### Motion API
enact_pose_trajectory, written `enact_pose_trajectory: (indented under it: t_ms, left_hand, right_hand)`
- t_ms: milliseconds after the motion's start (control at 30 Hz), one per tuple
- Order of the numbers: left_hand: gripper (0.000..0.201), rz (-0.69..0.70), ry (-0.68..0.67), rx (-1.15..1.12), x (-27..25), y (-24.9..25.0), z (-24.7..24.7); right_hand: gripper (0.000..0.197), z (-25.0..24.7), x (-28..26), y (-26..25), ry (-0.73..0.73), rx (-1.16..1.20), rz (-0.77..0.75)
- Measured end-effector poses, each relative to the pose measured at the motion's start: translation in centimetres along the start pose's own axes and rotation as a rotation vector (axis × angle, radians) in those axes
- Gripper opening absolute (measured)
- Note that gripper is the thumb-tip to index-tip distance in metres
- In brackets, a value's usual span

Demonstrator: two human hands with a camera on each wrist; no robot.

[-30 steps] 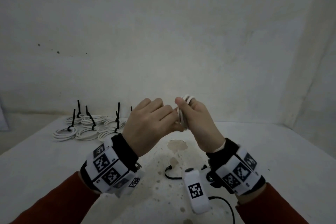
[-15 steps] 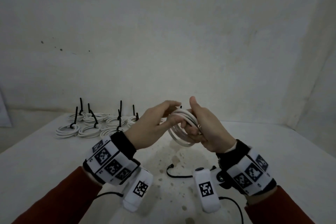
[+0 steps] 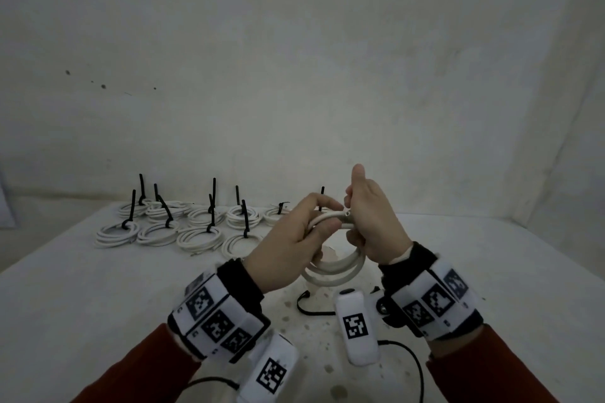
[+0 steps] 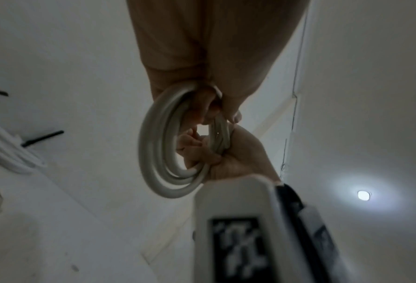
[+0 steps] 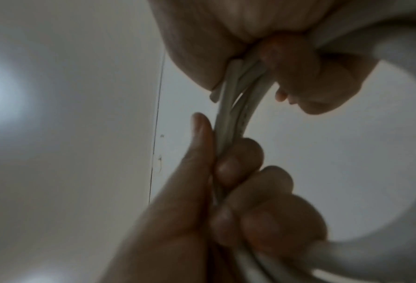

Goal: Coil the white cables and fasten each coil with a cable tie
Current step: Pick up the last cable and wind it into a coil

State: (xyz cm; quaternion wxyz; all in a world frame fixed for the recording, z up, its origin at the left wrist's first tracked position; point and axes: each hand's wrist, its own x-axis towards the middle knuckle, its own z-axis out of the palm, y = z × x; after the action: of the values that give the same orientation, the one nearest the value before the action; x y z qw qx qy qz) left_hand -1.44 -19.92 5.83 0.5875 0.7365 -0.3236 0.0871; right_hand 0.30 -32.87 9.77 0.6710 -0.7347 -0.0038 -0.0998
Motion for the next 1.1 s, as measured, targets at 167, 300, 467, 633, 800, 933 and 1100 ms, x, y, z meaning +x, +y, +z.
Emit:
enact_pose_trajectory:
  t_ms: [167, 300, 467, 633, 800, 933, 1100]
  left_hand:
    - [0.021, 0.095, 0.17, 0.086, -0.5, -0.6, 0.7]
    - [0.009, 0.141, 0.276, 0.093, -0.7, -0.4, 0.7]
    - [0.016, 0.031, 0.443, -0.132, -0.4, -0.4, -0.1]
    - [0.01, 0.007, 0.571, -0.274, 0.5, -0.2, -1.5]
    - [0.012, 0.016, 0.704, -0.378, 1.6, 0.1, -3.3]
    - [0.012, 0.029, 0.72, -0.37, 2.0, 0.3, -3.6]
    - [0.019, -0.005, 0.585, -0.346, 1.4, 0.7, -2.7]
  right_hand:
    - [0.056, 0.2, 0.0, -0.5, -0.112, 0.046, 0.146]
    - [0.057, 0.5, 0.2, -0.6, -0.161, 0.168, 0.219]
    - [0.049, -0.5, 0.3, -0.7, -0.14, 0.537, 0.238]
    - [0.047, -0.5, -0.5, 0.9, -0.017, 0.642, 0.042]
    - [0.016, -0.8, -1.6, 3.6, -0.275, 0.703, -0.079]
    - [0.022, -0.3, -2.4, 4.4, -0.297, 0.455, -0.321]
    - [0.028, 0.2, -2.4, 3.6, 0.017, 0.502, -0.445]
